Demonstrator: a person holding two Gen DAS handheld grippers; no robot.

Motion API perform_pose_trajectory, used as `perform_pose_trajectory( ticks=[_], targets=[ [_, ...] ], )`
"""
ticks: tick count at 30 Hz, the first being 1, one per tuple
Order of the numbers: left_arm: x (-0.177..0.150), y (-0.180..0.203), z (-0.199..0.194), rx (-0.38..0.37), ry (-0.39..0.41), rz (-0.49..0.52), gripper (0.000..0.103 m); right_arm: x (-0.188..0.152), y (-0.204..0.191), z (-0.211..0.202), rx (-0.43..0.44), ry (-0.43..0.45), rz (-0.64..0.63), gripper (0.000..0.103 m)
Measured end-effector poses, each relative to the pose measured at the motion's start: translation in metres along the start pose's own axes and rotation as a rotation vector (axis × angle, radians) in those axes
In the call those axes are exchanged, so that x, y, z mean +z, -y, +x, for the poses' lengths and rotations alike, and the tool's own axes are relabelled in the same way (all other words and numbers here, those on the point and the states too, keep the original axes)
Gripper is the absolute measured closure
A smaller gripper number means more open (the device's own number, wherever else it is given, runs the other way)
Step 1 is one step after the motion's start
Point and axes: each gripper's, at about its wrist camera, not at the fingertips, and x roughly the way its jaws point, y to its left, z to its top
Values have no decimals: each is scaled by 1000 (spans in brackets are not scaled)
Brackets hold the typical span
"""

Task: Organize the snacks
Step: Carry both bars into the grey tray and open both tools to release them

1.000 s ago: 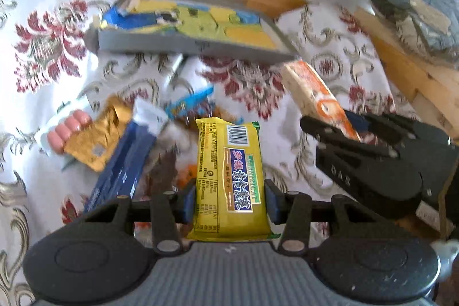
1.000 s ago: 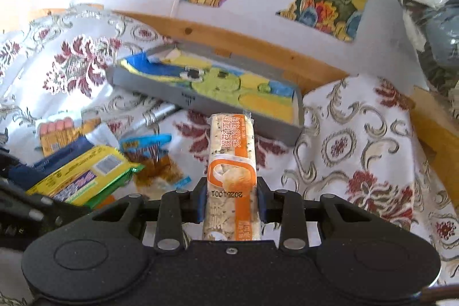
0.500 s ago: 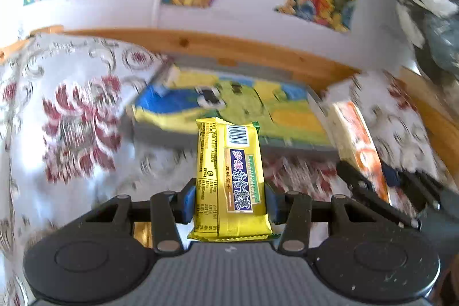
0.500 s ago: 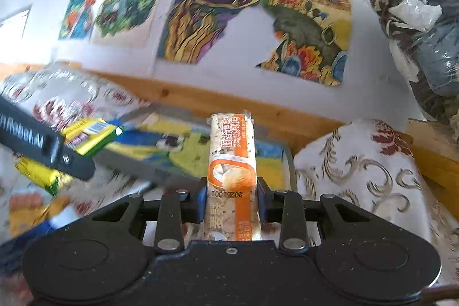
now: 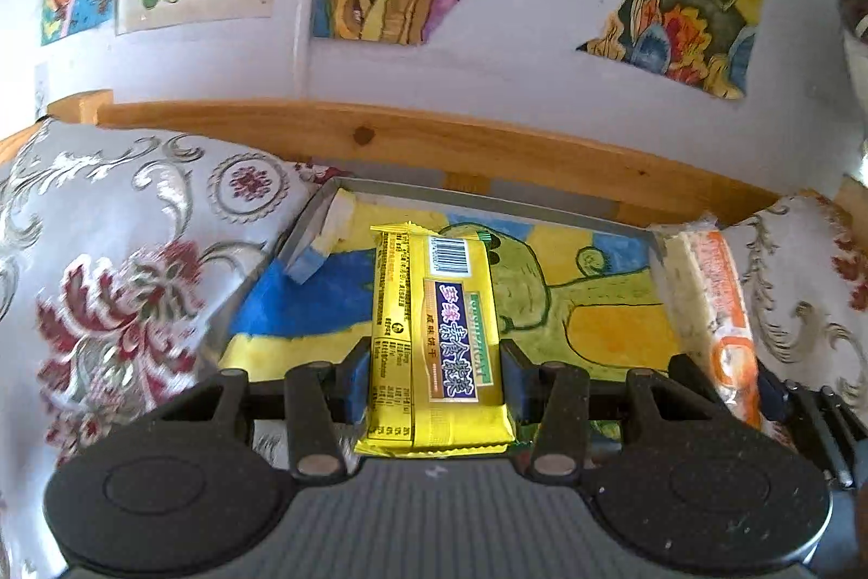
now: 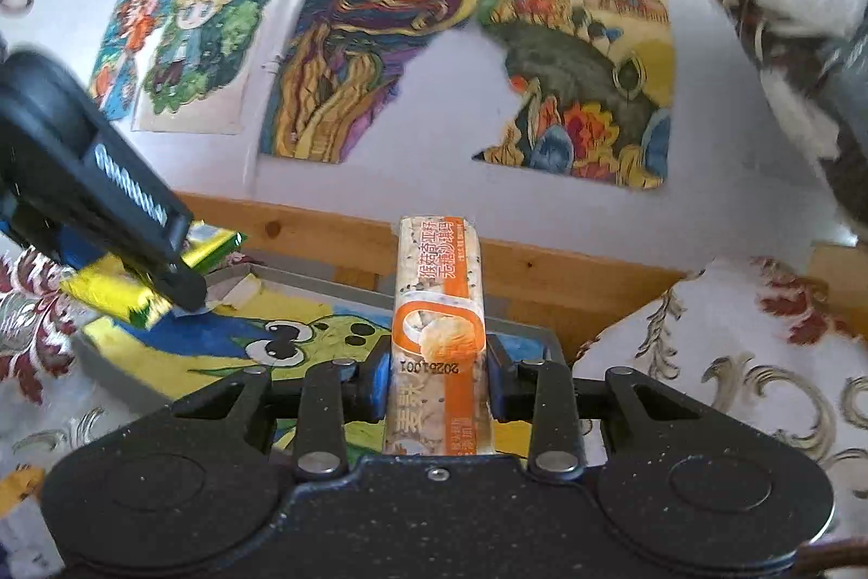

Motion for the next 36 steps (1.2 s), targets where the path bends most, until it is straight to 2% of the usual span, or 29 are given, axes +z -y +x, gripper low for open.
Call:
perform_pose_trajectory(
  ticks=[5, 10, 20, 23, 27, 29, 31, 36],
  targets=[
    [0, 9, 40, 7, -54, -12, 52, 2, 8, 27, 27, -75, 42, 68],
    [-3, 6, 68, -20, -130, -96, 52, -2, 17, 44, 41, -134, 90, 68],
    [-10, 7, 90, 5, -178, -90, 52, -10, 25, 66, 48, -238, 141, 68],
    [-13, 7, 94, 3, -201, -78, 52, -10, 25, 67, 50, -243, 140, 68],
    [-14, 7, 96, -10, -220, -68, 50, -11, 26, 69, 48, -252, 141, 61],
    [-14, 7, 94, -6, -214, -67, 41, -10, 27, 68, 44, -249, 144, 54],
    [-12, 6, 90, 1, -205, -73, 26, -8, 28, 67, 40, -243, 142, 46],
    [-9, 2, 71, 14, -155, -77, 16, -2, 31, 58, 18, -215, 136, 30]
  ],
)
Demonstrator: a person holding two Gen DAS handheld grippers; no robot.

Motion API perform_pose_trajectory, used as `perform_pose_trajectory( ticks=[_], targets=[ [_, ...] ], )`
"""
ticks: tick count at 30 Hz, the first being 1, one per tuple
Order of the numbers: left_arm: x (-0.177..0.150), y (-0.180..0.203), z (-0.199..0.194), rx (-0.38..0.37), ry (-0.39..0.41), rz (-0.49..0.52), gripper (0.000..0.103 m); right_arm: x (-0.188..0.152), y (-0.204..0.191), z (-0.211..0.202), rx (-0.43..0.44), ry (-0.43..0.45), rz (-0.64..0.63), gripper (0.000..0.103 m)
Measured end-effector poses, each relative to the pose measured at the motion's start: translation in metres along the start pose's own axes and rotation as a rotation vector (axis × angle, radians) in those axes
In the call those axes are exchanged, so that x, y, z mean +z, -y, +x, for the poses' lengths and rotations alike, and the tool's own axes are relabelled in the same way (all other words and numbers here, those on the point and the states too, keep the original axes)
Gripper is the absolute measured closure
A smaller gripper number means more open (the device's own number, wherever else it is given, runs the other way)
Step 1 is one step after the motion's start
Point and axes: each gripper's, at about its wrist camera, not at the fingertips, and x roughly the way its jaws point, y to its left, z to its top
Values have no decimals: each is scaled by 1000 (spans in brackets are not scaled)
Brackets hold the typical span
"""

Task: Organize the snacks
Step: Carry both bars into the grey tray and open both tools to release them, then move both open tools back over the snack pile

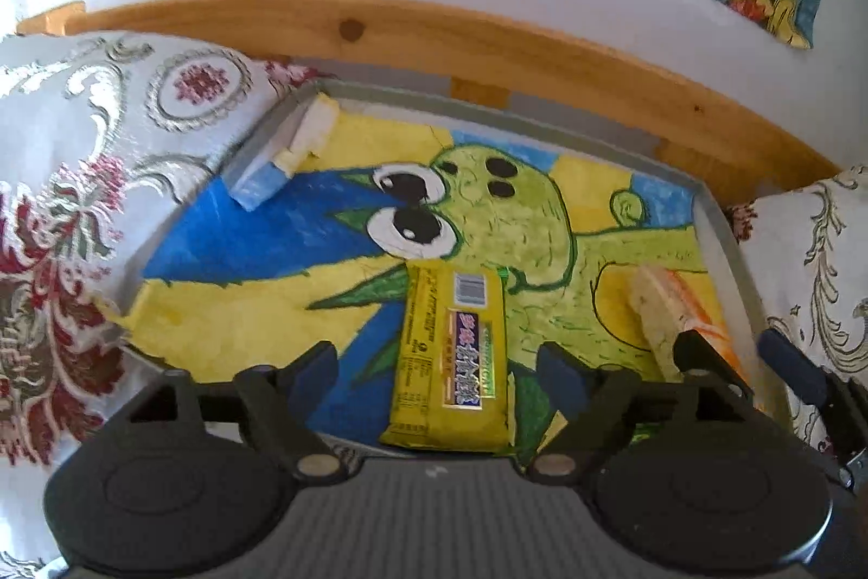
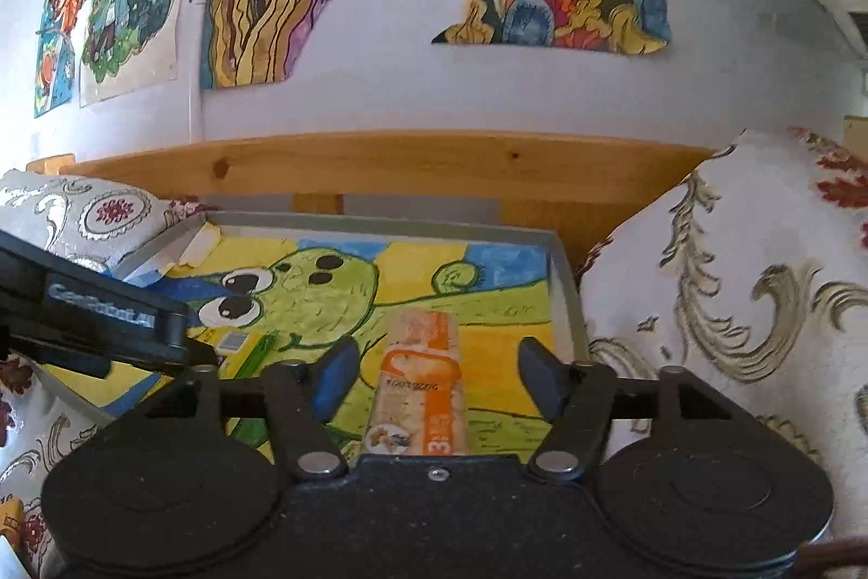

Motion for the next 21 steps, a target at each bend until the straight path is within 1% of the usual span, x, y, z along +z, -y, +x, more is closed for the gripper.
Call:
perform_pose_trajectory(
  ticks=[1, 2, 4, 5, 7, 8, 13, 18, 21],
  targets=[
    [-1, -1, -5, 4, 14, 0, 13, 1, 1, -3, -4, 7, 3, 26],
    [-1, -2, -10, 7, 30, -3, 11, 3, 1, -7, -8, 16, 5, 24],
    [-4, -5, -21, 17, 67, -11, 3, 6, 1, -17, -21, 34, 7, 18],
    [-5, -6, -27, 22, 85, -14, 2, 8, 1, -22, -28, 44, 7, 16],
    [-9, -10, -39, 28, 123, -26, 1, 11, 1, -33, -39, 61, 6, 6],
    [-10, -12, -44, 29, 140, -35, 1, 12, 0, -39, -49, 67, 4, 5],
    [-22, -22, -72, 37, 206, -72, 1, 16, 0, -68, -62, 85, 8, 1],
    [-38, -29, -100, 73, 258, -54, 1, 17, -4, -99, -61, 118, 19, 1],
    [-48, -35, -115, 81, 266, -46, 1, 14, -8, -116, -69, 149, 19, 1]
  ],
)
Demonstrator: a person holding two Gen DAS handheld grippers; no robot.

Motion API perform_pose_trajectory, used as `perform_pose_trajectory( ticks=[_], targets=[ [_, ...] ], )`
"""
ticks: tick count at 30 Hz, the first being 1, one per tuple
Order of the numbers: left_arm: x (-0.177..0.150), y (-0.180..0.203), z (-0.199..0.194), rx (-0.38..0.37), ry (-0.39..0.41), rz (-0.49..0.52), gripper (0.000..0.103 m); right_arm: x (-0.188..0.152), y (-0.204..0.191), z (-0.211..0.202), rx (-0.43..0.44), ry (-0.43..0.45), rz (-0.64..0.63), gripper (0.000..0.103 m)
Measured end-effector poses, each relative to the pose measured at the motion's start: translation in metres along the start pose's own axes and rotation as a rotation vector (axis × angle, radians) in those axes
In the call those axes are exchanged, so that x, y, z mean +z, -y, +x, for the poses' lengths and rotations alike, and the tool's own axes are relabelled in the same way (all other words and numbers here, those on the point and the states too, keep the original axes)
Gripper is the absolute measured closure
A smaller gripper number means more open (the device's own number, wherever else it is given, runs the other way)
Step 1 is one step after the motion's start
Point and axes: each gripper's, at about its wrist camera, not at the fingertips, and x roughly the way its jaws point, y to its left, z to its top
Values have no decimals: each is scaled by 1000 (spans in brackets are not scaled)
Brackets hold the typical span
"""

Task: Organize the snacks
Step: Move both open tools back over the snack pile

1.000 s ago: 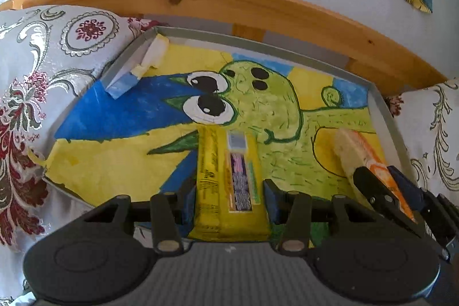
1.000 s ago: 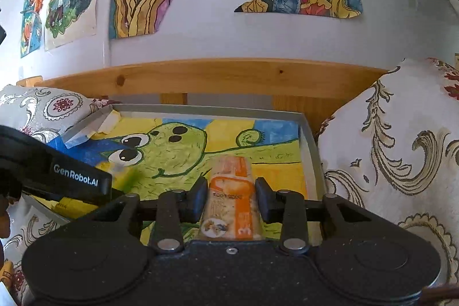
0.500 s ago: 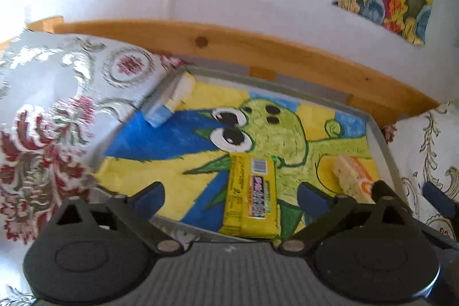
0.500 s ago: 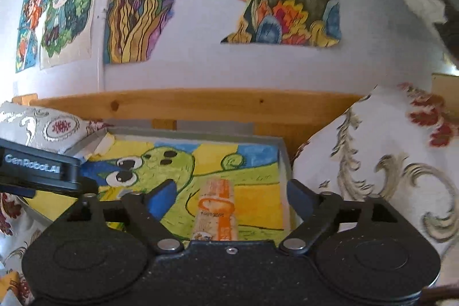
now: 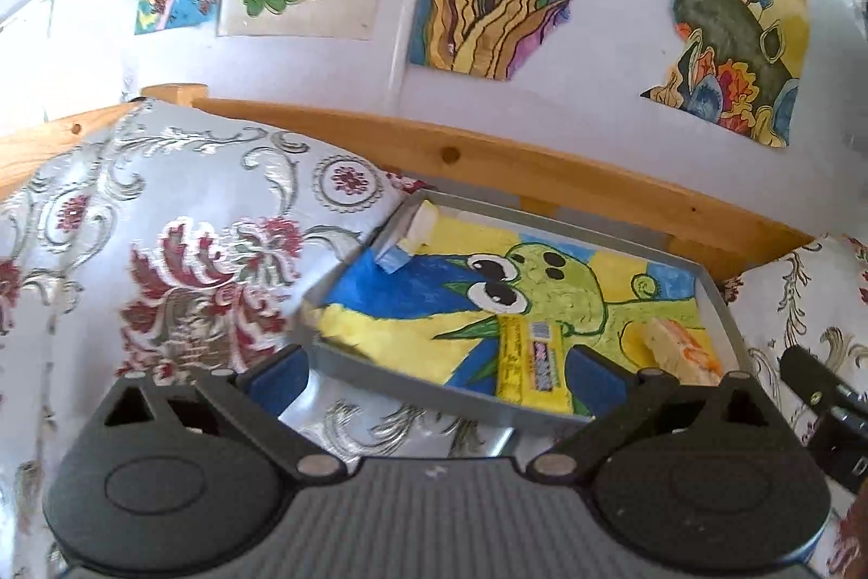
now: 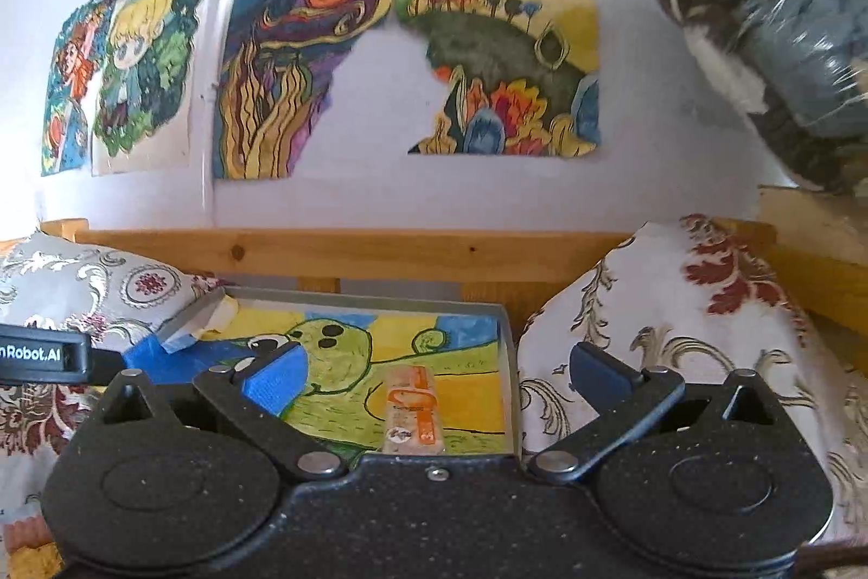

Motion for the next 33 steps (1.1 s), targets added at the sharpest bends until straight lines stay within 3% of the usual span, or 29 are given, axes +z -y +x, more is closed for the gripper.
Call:
perform_pose_trajectory(
  ticks=[6, 11, 33],
  targets=[
    [-20, -23, -34, 25, -1, -46, 1, -12, -3, -45, -3, 87, 31, 1],
    [-42, -40, -61, 3, 4, -2, 1, -23, -12, -74, 5, 93, 23, 1],
    [-100, -109, -122, -42, -68, 125, 1, -68, -60, -168, 23, -33, -43, 1]
  ],
)
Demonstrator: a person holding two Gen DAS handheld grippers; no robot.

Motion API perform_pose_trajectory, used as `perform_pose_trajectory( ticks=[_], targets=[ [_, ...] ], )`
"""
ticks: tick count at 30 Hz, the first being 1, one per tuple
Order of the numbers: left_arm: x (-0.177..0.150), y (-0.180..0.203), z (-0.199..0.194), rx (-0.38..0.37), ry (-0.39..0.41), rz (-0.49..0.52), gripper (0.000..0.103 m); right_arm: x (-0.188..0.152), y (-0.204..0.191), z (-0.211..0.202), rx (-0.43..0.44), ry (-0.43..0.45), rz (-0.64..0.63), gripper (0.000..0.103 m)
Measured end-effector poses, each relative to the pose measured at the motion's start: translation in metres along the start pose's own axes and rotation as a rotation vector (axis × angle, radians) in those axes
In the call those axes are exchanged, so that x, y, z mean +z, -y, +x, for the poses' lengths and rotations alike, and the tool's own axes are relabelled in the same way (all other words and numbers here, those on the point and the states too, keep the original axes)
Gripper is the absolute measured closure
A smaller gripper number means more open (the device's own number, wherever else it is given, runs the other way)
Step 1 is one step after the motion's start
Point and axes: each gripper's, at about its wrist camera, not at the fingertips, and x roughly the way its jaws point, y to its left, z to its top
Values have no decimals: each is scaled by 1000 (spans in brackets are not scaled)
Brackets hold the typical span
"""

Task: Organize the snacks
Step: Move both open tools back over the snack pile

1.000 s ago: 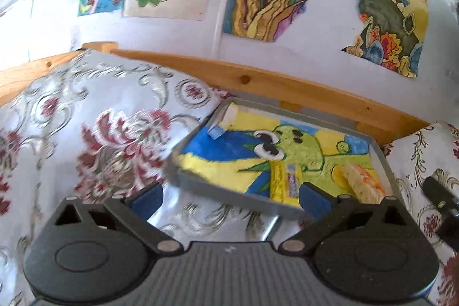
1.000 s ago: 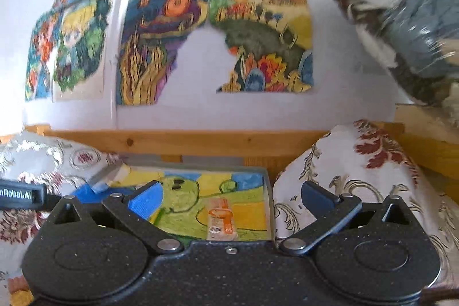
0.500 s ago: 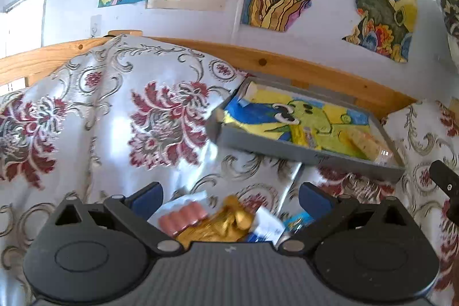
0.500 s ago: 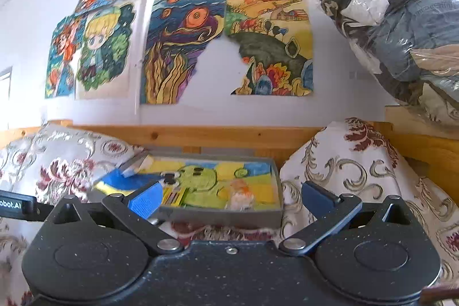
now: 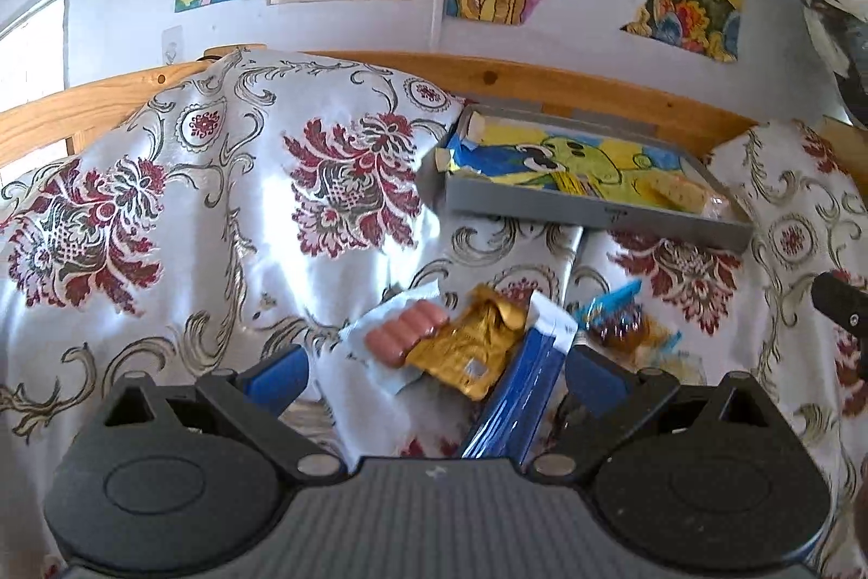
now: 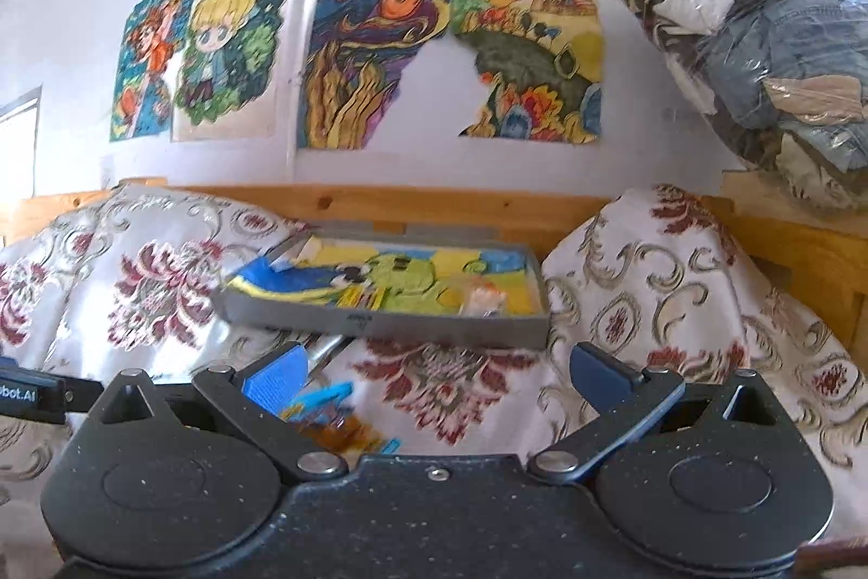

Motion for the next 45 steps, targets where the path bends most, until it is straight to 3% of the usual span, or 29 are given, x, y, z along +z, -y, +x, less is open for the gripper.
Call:
perform_pose_trajectory(
  ticks=[9, 28, 36, 41, 45],
  targets=[
    [-14, -15, -5, 18, -59, 36, 1, -13, -29, -11, 62, -74, -56, 1],
    [-22, -26, 7, 110, -152, 52, 1, -34, -68, 8, 195, -269, -205, 1],
    [-23, -24, 16, 112, -210, 63, 1, -38, -71, 17, 216, -320, -198, 1],
    [-23, -33, 22, 129, -236, 14, 1, -40, -71, 23, 233, -357, -185, 1],
    [-20, -38, 23, 158, -228, 20, 1, -41, -71, 30, 312, -415, -155, 1]
  ],
)
